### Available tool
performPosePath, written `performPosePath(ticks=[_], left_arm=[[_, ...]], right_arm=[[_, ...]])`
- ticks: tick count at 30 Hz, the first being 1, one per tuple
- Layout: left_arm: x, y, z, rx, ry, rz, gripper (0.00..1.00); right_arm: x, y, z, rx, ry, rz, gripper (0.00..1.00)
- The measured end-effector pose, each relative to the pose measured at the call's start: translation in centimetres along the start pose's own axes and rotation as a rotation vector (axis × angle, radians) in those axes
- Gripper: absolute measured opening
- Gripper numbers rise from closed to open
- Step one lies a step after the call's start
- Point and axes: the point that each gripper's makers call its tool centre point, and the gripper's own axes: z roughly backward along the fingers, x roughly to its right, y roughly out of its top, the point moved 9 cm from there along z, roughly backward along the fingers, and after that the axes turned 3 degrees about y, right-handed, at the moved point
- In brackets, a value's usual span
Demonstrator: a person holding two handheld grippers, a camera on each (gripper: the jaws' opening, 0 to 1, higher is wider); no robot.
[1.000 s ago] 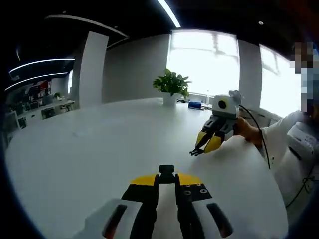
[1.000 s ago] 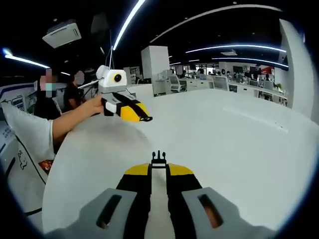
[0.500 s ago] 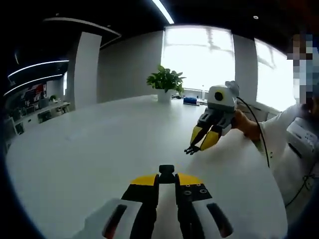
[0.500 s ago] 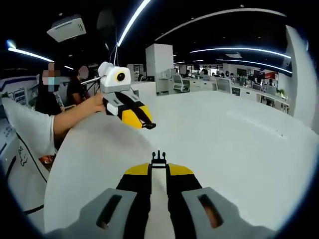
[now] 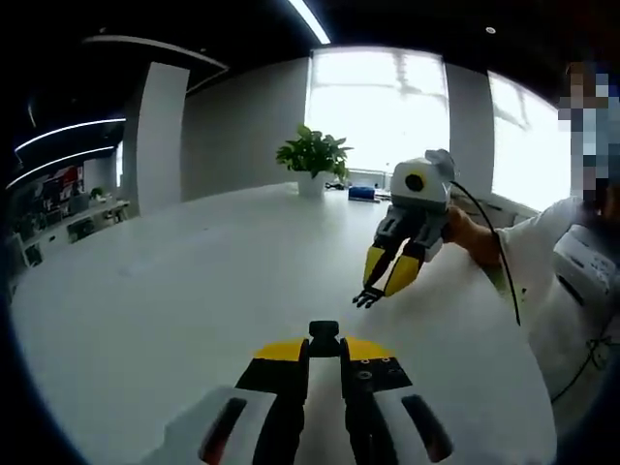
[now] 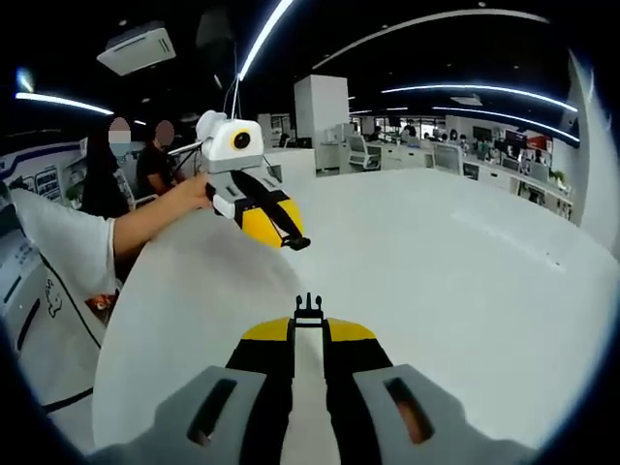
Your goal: Snap the two parts of the plastic buckle together until the buckle closes and remains connected.
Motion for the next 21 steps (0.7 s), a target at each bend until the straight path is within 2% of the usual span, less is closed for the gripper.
performPosePath(ticks=[5,12,21], left_arm=[[0.3,0.1,-0.4,-0.007,-0.010,-0.002,0.12],[0.5,0.0,-0.9,-0.022,-0.039,-0.008,0.12],[0.9,-0.4,-1.8,-0.047,-0.061,-0.012,0.12]], right_arm=[[0.4,-0.1,0.4,0.000,0.024,0.013,0.10],[1.0,-0.5,0.7,-0.024,0.016,0.007,0.10],[1.1,-0.7,0.7,-0.018,0.041,0.011,0.10]])
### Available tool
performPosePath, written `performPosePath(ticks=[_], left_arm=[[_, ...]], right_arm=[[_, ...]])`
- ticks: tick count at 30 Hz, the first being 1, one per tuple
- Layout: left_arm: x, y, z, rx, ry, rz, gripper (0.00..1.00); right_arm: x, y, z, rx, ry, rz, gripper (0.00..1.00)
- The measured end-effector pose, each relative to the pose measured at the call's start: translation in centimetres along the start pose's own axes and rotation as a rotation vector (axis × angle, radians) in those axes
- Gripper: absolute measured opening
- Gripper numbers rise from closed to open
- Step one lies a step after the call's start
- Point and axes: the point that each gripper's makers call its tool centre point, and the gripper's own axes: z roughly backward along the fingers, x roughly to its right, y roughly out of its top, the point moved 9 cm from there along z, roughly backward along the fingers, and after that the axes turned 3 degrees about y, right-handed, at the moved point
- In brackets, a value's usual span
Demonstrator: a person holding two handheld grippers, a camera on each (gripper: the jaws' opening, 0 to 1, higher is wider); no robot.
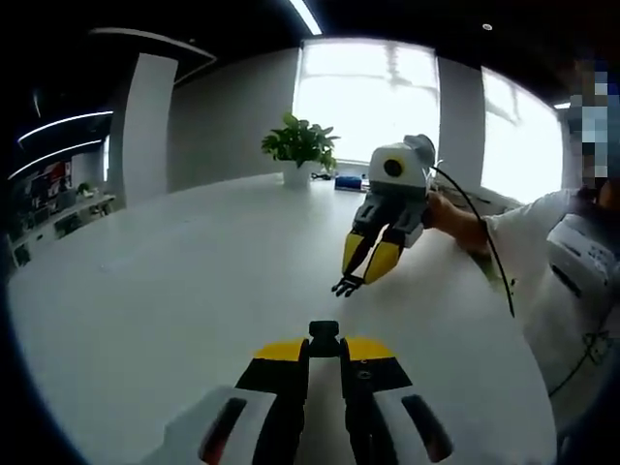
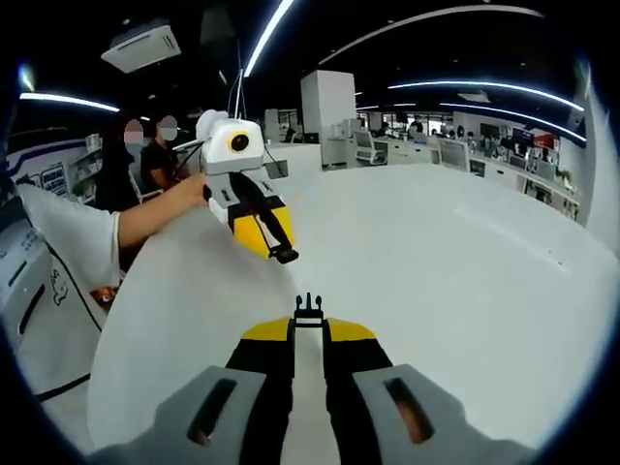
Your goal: Snap the two parts of the plastic buckle together until the buckle closes and remains connected.
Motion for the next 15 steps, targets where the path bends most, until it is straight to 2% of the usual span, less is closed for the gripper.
performPosePath(ticks=[15], left_arm=[[0.79,-0.29,-0.50,-0.029,-0.056,-0.043,0.12]], right_arm=[[0.01,-0.16,-0.09,0.026,0.058,0.013,0.09]])
